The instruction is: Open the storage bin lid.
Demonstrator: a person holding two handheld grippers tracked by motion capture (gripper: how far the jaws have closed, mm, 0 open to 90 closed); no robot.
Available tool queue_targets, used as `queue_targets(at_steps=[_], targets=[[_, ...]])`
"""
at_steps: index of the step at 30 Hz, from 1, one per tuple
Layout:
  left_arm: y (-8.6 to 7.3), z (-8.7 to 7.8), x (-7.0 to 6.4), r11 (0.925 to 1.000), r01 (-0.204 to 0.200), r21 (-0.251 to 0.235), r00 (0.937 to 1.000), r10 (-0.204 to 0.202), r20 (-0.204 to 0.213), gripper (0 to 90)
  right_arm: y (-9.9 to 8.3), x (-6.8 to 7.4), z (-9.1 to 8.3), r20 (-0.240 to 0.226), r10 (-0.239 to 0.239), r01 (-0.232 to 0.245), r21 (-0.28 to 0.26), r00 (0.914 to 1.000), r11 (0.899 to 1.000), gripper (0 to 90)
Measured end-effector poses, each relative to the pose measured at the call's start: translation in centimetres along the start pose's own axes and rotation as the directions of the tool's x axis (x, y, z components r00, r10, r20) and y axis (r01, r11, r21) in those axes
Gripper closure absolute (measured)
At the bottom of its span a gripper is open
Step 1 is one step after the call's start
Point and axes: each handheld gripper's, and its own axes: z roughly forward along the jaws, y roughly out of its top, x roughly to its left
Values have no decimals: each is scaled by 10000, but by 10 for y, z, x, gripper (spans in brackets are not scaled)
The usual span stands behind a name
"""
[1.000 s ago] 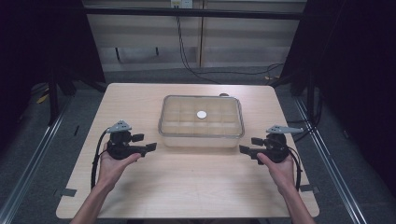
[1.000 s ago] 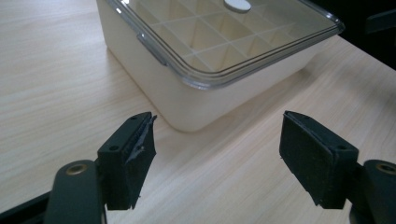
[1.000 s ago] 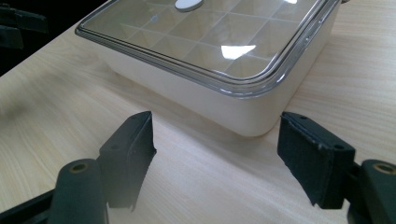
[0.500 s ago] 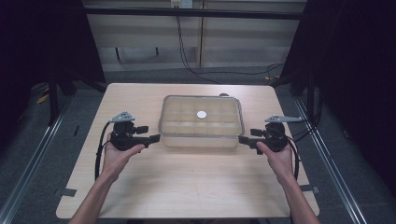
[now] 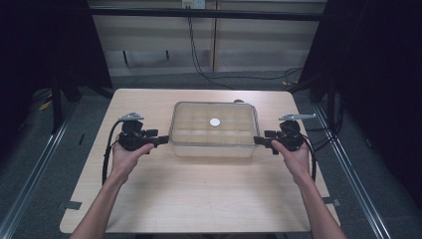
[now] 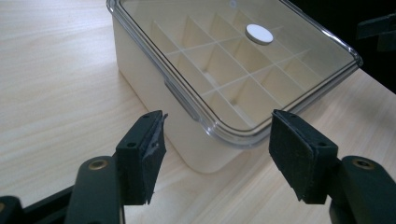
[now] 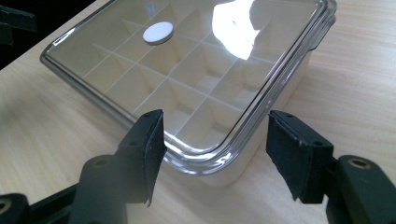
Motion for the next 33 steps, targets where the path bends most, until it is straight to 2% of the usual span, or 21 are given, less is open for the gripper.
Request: queue_targets(at_steps=[3, 7, 13, 15, 19, 22, 24, 27, 29, 33], targets=[[5, 2, 0, 10000, -61, -33, 9998, 60, -206, 393, 5, -1, 2, 98, 53, -54, 25, 9999, 10000, 338], [11, 6, -2, 9999, -99, -37, 9998, 98, -201, 399, 12, -3, 6, 204, 62, -65, 116, 9998, 9999, 285], [17, 14, -1, 9998, -197, 58, 9997, 198, -137, 344, 14, -11, 14, 477, 298, -313, 320, 9984, 9990, 255], [15, 17, 1, 9998, -118, 127, 9999, 119, -47, 325, 13, -13, 17, 551, 308, -329, 373, 9980, 9988, 250], [12, 23, 5, 9992, -44, 407, 9999, 48, -89, 297, 12, -15, 23, 196, 643, -652, 484, 9977, 9967, 238], [12, 26, 5, 9988, -73, 490, 10000, 73, 12, 292, 12, -14, 28, 265, 597, -614, 671, 9979, 9959, 217], [13, 30, 4, 9983, -81, 575, 9999, 86, -91, 290, 13, -14, 30, 232, 635, -649, 690, 9977, 9955, 216], [12, 33, 3, 9981, 69, 615, 10000, -72, 47, 290, 14, -15, 33, 206, 715, -728, 686, 9972, 9950, 218], [12, 35, 2, 9972, -22, 750, 10000, 23, -20, 293, 13, -15, 37, 206, 710, -723, 725, 9973, 9947, 216], [11, 39, 4, 9964, 87, 846, 10000, -84, -45, 293, 12, -16, 43, -11, 902, -898, 790, 9959, 9928, 204]])
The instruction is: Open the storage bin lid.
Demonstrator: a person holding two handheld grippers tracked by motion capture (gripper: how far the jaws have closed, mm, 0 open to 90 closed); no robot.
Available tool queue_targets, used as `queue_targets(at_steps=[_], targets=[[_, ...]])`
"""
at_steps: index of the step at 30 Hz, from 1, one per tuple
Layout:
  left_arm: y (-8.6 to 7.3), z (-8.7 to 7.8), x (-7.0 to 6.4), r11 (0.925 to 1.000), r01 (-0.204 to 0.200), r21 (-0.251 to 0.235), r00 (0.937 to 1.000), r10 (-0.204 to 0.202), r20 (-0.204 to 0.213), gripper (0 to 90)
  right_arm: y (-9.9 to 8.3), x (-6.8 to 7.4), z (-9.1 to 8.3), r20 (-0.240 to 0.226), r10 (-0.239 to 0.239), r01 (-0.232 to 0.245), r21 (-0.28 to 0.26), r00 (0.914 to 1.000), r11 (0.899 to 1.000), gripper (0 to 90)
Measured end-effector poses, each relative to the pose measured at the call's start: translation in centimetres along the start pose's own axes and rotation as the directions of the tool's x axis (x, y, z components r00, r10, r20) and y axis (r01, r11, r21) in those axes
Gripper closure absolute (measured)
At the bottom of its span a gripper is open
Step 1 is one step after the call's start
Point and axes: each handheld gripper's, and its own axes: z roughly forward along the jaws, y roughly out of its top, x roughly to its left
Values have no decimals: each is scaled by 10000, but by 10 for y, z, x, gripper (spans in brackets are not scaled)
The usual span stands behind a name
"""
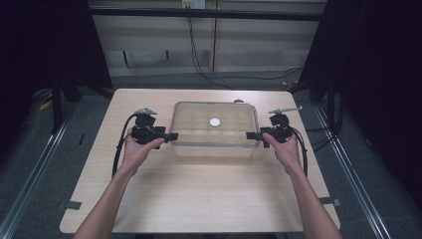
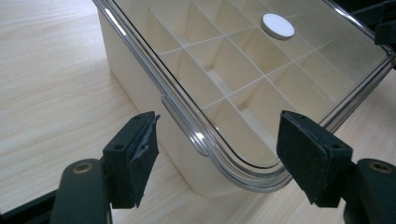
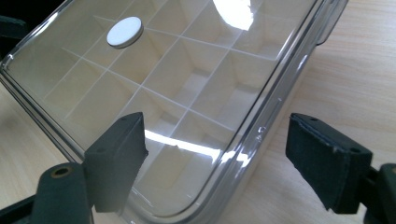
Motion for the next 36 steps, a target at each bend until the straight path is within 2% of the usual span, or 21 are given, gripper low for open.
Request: queue_targets(at_steps=[6, 8, 16, 21, 24, 31, 36], targets=[[1, 9, 0, 9997, -33, 251, 10000, 35, -52, 289, 3, 2, 6, -110, -37, 38, 64, 9999, 10000, 191], [1, 10, 1, 9995, -47, 313, 9999, 43, 130, 275, 4, 3, 9, -10, -98, 98, 201, 10000, 9998, 193], [3, 17, 1, 9993, 38, 378, 9981, -61, 620, 259, 6, 5, 17, -104, -41, 44, 342, 9999, 9994, 140], [7, 23, -1, 9987, 183, 480, 9982, -210, 558, 225, 8, 4, 18, -67, -35, 37, 339, 10000, 9994, 140], [8, 25, 0, 9979, 242, 603, 9974, -283, 669, 214, 8, 4, 19, -40, 38, -36, 365, 10000, 9993, 140], [10, 24, -1, 9966, 353, 743, 9977, -394, 544, 231, 9, 4, 20, 8, 118, -118, 320, 9999, 9994, 136], [8, 22, 0, 9965, 483, 687, 9964, -529, 669, 262, 8, 6, 19, 98, 231, -235, 343, 9997, 9991, 149]])
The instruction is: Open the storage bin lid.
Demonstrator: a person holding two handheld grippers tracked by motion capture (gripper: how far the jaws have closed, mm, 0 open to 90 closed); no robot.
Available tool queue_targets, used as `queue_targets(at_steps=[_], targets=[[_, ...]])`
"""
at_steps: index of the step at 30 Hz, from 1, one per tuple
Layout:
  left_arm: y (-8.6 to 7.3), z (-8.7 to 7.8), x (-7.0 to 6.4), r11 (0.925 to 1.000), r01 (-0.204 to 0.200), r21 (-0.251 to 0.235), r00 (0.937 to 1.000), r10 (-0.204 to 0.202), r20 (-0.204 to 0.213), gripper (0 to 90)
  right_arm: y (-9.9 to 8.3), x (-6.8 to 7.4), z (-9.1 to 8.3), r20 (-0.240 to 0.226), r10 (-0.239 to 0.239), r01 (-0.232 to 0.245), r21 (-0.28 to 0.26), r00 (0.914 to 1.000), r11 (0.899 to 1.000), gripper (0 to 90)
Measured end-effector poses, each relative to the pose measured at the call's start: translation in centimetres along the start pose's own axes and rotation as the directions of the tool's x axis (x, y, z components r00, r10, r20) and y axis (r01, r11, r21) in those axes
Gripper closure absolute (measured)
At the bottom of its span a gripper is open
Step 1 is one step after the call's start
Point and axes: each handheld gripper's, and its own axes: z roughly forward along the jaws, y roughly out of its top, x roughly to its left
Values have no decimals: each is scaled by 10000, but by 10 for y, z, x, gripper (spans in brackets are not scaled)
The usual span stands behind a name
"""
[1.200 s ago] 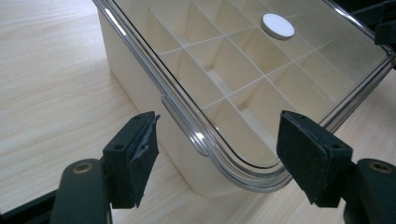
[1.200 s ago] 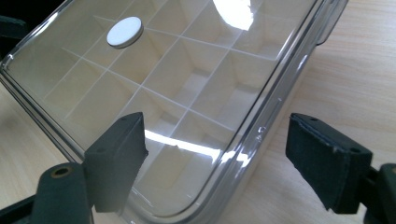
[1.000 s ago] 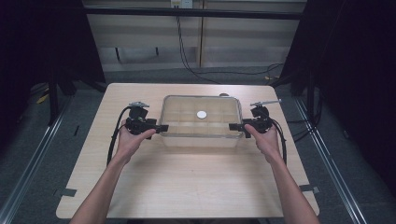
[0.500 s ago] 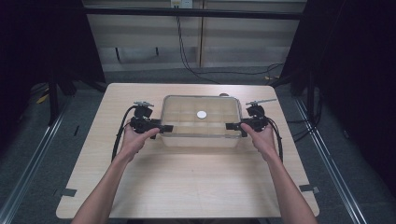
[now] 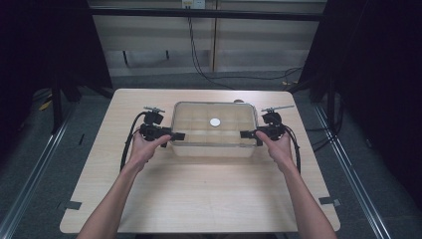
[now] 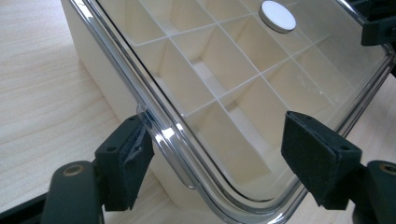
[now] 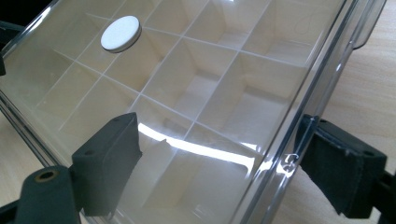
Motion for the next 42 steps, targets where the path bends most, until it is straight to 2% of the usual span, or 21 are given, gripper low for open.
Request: queue_targets(at_steps=[12, 15, 19, 22, 26, 30, 35, 37, 39, 42], targets=[[-3, -2, 0, 9998, -17, -213, 10000, 16, -63, 280, -3, -1, -3, 16, 131, -131, -330, 9999, 9994, 198], [-3, -6, -1, 9994, -149, -322, 9997, 143, -202, 307, -3, 1, -3, 124, 122, -119, -281, 9998, 9995, 198], [-1, -11, -4, 9986, -408, -348, 9991, 404, -121, 351, -2, 1, -5, 310, 283, -270, -413, 9991, 9988, 224], [-1, -13, -6, 9977, -409, -538, 9991, 401, -171, 375, -1, 3, -9, 420, 157, -136, -499, 9990, 9987, 252], [-1, -14, -6, 9976, -478, -507, 9987, 468, -204, 387, 0, 4, -12, 434, 128, -104, -546, 9990, 9985, 296], [-3, -14, -6, 9966, -345, -754, 9992, 329, -221, 411, -1, 4, -15, 416, 160, -131, -694, 9990, 9975, 324], [-3, -14, -8, 9961, -451, -754, 9982, 420, -418, 430, -4, 1, -18, 298, 371, -336, -1109, 9989, 9933, 400], [-3, -14, -8, 9956, -499, -797, 9975, 456, -547, 451, -6, -1, -21, 161, 470, -444, -1353, 9988, 9898, 449], [-4, -14, -8, 9951, -508, -845, 9971, 457, -614, 462, -7, -2, -23, -223, 567, -595, -1577, 9981, 9857, 465], [-5, -14, -7, 9950, -443, -890, 9975, 391, -589, 474, -7, 0, -24, -87, 453, -461, -1547, 9989, 9869, 469]])
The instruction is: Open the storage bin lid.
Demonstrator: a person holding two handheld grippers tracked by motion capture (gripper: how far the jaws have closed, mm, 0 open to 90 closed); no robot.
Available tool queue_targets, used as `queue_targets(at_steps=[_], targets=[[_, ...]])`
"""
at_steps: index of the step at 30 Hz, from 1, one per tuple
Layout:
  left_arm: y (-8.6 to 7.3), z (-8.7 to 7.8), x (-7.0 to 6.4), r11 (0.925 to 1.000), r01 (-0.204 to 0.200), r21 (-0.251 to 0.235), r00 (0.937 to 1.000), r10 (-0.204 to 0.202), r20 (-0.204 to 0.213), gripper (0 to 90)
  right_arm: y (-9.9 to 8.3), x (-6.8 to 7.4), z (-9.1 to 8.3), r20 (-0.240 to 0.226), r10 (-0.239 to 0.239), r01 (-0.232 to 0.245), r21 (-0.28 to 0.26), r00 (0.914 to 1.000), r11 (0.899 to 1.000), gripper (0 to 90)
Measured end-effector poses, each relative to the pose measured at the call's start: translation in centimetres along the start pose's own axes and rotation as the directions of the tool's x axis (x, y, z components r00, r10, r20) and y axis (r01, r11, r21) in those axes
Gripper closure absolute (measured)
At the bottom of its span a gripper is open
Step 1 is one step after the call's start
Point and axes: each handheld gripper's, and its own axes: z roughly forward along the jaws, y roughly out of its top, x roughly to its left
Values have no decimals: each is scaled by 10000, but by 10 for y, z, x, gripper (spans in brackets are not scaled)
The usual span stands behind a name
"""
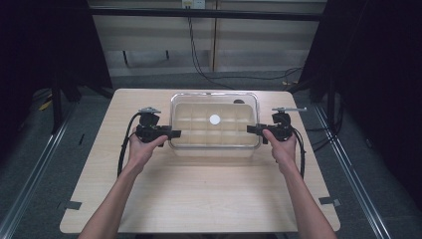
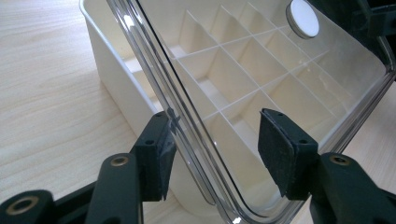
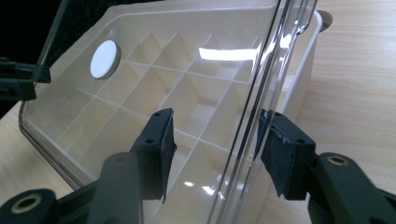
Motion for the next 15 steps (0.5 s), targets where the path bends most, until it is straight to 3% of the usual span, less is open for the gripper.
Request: queue_targets(at_steps=[5, 9, 15], targets=[[-3, -1, 3, 9997, 178, -143, 9996, -175, 211, 492, -2, 0, -1, -139, 17, -18, -89, 9999, 10000, 489], [-6, -2, 4, 9992, 277, -294, 9992, -268, 301, 501, -3, 2, -5, -160, -2, -6, -529, 9999, 9986, 507], [-6, -5, 3, 9989, 164, -444, 9995, -151, 292, 542, -5, 0, -6, -220, -36, 27, -394, 9998, 9992, 525]])
